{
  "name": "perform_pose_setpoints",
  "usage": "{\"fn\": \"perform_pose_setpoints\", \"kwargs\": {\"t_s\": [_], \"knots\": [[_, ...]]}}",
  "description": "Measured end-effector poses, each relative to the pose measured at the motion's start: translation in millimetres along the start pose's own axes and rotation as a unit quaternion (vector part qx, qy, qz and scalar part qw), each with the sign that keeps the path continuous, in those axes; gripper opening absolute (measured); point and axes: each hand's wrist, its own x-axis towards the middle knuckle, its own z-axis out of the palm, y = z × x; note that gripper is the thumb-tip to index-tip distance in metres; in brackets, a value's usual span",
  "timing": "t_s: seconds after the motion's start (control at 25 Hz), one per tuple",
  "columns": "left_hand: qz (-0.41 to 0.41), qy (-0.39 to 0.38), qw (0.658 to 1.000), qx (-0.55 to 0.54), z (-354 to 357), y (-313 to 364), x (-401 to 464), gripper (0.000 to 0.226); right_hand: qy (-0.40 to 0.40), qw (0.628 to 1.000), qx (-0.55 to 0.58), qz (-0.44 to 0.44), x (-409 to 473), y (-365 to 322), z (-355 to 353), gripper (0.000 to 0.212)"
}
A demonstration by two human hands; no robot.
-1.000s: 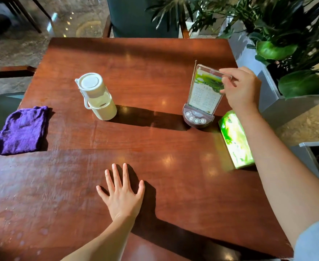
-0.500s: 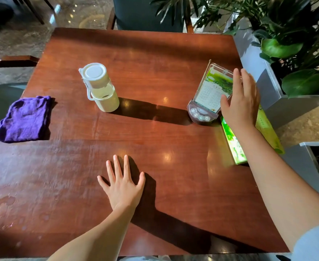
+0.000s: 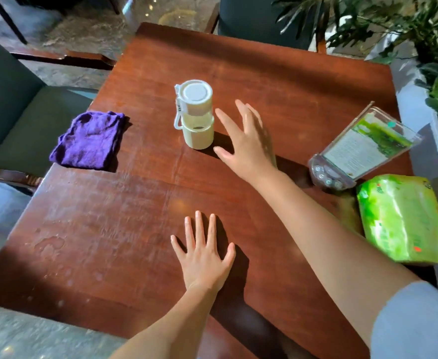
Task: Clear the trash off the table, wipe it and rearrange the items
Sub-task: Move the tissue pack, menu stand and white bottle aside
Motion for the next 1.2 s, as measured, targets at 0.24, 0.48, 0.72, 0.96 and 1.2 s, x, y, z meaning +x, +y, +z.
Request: {"fn": "perform_pose_setpoints", "kwargs": {"t_s": [0.24, 0.48, 0.72, 0.96, 1.2], "knots": [[0.006, 0.008, 1.000, 0.002, 5.7, -1.1, 2.2, 0.076, -0.079, 0.991, -0.066, -0.082, 87.1, -32.5, 9.4, 0.074], [0.008, 0.009, 1.000, 0.004, 6.1, -1.9, 3.2, 0.077, -0.076, 0.992, -0.056, -0.086, 106.1, -35.6, 17.4, 0.052], [0.003, 0.006, 1.000, 0.007, 7.2, -1.8, 3.1, 0.077, -0.023, 0.996, 0.026, -0.085, 78.5, -29.1, 7.7, 0.043], [-0.003, 0.003, 1.000, 0.012, 6.0, -0.2, 2.4, 0.075, 0.076, 0.993, 0.084, -0.016, 9.8, -10.9, -18.4, 0.056], [-0.006, -0.021, 1.000, 0.003, 1.4, 1.8, -0.7, 0.075, 0.111, 0.986, 0.058, 0.108, -100.1, 40.8, -57.1, 0.059]]}}
